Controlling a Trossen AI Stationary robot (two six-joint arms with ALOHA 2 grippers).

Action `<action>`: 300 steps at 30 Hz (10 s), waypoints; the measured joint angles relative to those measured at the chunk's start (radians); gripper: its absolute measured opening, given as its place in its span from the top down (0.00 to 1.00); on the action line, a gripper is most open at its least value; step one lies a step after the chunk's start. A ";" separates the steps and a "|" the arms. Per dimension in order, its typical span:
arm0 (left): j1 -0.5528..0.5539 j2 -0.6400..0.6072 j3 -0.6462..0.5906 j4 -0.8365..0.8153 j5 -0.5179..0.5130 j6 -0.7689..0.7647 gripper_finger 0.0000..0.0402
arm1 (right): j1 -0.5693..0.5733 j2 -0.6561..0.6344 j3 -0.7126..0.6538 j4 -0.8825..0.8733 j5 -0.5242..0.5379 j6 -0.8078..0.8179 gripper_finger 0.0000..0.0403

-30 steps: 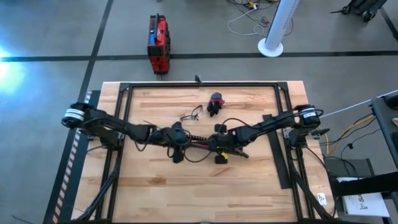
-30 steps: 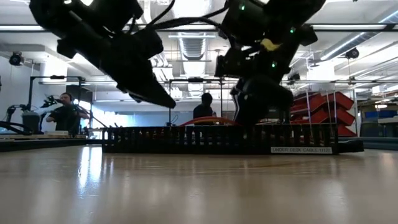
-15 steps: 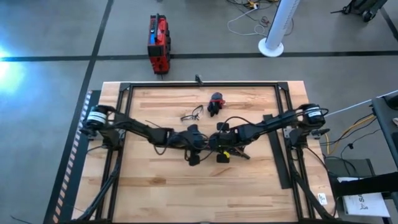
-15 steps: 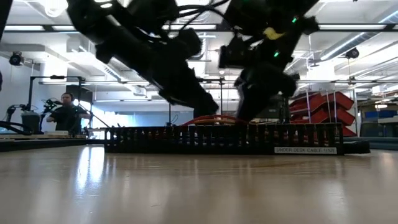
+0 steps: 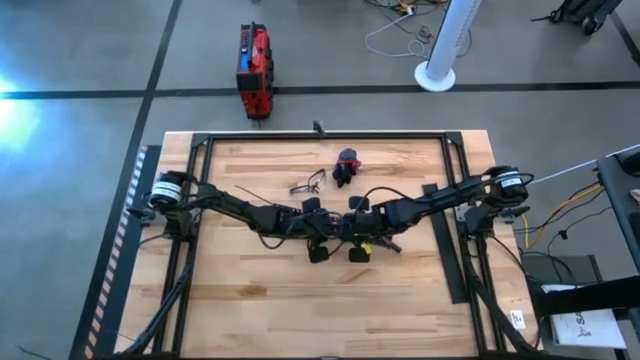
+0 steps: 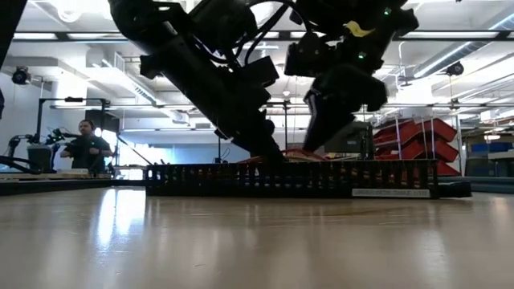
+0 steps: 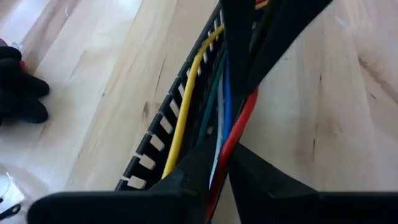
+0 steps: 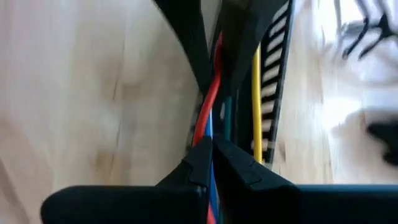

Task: Ziptie cables
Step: Put the ziptied cable wires into the black cable duct, then close the black cable duct lid

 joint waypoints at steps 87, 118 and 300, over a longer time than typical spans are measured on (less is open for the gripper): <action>-0.322 -0.355 -0.832 0.547 -0.113 -0.367 0.82 | -0.040 0.062 0.013 0.206 -0.070 0.010 0.99; -0.323 -0.364 -0.832 0.565 -0.115 -0.367 0.82 | -0.068 0.096 0.059 0.170 0.000 0.002 0.99; -0.150 -0.030 -0.090 0.226 -0.143 -0.026 0.60 | 0.050 -0.220 -0.322 -0.842 0.357 1.521 0.62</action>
